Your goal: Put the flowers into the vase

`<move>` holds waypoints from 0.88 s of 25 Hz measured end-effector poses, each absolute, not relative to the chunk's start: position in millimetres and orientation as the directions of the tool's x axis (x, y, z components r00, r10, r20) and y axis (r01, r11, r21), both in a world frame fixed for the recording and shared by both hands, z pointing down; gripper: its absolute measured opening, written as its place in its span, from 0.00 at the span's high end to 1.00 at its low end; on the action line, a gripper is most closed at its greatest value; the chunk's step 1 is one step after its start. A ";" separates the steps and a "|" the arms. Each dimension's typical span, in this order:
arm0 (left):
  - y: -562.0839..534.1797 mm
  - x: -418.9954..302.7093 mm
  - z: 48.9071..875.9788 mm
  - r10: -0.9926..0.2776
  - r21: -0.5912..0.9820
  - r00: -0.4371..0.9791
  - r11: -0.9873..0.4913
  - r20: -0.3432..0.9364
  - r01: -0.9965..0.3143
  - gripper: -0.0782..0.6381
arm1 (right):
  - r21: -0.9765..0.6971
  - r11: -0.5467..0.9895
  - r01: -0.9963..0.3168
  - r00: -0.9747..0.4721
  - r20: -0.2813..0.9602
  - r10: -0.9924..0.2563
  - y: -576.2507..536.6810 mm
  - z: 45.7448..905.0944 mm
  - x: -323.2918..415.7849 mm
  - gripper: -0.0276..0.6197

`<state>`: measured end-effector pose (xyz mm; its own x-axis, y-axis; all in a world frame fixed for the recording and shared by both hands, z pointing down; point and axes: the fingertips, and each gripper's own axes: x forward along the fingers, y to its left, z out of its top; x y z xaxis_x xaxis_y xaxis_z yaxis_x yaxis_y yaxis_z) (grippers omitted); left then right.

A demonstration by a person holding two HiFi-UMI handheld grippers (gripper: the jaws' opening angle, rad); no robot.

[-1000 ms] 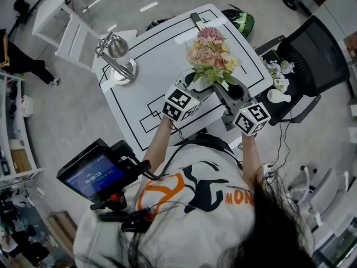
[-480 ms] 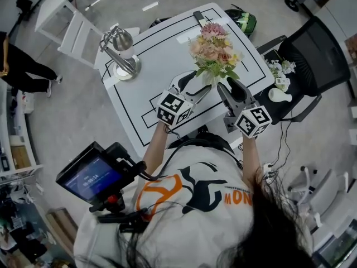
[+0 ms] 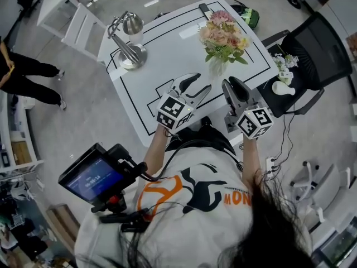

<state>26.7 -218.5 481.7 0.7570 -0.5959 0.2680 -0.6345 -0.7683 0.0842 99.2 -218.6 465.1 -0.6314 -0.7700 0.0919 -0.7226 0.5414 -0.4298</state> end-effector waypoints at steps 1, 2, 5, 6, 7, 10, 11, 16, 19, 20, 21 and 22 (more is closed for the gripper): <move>-212.3 26.5 484.0 -0.590 0.086 0.760 -0.772 0.272 -0.630 0.60 | -0.428 0.540 -0.725 -0.632 0.099 -0.769 -212.8 466.7 95.8 0.77; -206.5 26.2 486.2 -0.587 0.087 0.761 -0.773 0.275 -0.628 0.61 | -0.424 0.540 -0.727 -0.633 0.107 -0.767 -206.8 468.5 92.4 0.77; -192.0 24.4 489.1 -0.591 0.096 0.759 -0.768 0.275 -0.633 0.67 | -0.416 0.542 -0.730 -0.637 0.131 -0.759 -190.6 473.2 84.0 0.80; -188.2 24.2 489.5 -0.593 0.100 0.757 -0.766 0.274 -0.635 0.70 | -0.418 0.539 -0.731 -0.638 0.137 -0.758 -186.0 474.9 82.4 0.81; -185.0 24.1 490.1 -0.595 0.105 0.756 -0.763 0.272 -0.638 0.73 | -0.420 0.536 -0.732 -0.637 0.145 -0.757 -182.0 476.8 81.3 0.82; -180.4 23.2 492.6 -0.611 0.124 0.747 -0.746 0.263 -0.654 0.80 | -0.418 0.534 -0.735 -0.639 0.162 -0.752 -174.0 483.0 78.6 0.86; -179.9 22.9 493.1 -0.616 0.133 0.743 -0.740 0.259 -0.660 0.81 | -0.419 0.536 -0.733 -0.642 0.165 -0.749 -172.5 484.6 78.0 0.86; -177.2 28.6 492.1 -0.632 0.138 0.730 -0.724 0.261 -0.676 0.81 | -0.428 0.546 -0.720 -0.657 0.166 -0.736 -167.8 486.3 82.8 0.87; -170.7 33.7 489.0 -0.652 0.138 0.712 -0.705 0.262 -0.696 0.81 | -0.436 0.553 -0.710 -0.667 0.162 -0.727 -159.9 485.9 89.3 0.87; -167.6 36.3 487.7 -0.658 0.141 0.706 -0.697 0.261 -0.703 0.81 | -0.438 0.554 -0.708 -0.668 0.162 -0.726 -156.5 485.6 92.6 0.88; -163.4 39.2 486.5 -0.665 0.145 0.700 -0.690 0.261 -0.709 0.81 | -0.438 0.554 -0.708 -0.669 0.164 -0.725 -152.0 485.2 96.4 0.88; -158.0 42.3 485.6 -0.671 0.151 0.695 -0.682 0.260 -0.715 0.81 | -0.439 0.554 -0.708 -0.670 0.166 -0.724 -146.2 484.9 100.4 0.88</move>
